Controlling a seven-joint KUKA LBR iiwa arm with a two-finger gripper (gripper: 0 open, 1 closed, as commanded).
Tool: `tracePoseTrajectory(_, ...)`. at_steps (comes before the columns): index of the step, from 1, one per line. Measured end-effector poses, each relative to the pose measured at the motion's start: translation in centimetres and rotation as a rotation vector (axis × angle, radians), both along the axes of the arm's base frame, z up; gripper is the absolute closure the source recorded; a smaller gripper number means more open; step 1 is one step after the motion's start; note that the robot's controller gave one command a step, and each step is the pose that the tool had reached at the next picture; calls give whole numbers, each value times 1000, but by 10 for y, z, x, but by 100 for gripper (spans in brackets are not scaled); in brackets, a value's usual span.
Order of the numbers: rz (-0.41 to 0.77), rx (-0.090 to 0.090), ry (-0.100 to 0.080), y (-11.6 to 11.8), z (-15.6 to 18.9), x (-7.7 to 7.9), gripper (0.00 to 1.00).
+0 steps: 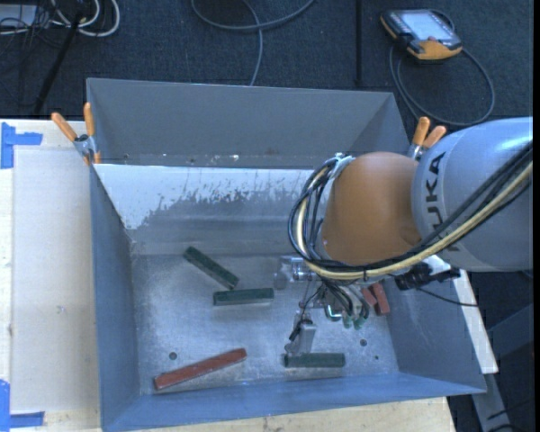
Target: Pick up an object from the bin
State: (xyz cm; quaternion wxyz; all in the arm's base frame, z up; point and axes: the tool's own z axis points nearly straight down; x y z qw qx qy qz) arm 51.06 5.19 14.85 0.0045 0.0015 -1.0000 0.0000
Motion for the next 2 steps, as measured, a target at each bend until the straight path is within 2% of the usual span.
tracePoseTrajectory(1, -2, 0, -8, 0, 4, 2, 0)
tracePoseTrajectory(2, -29, 0, -15, 32, -26, 46, 0)
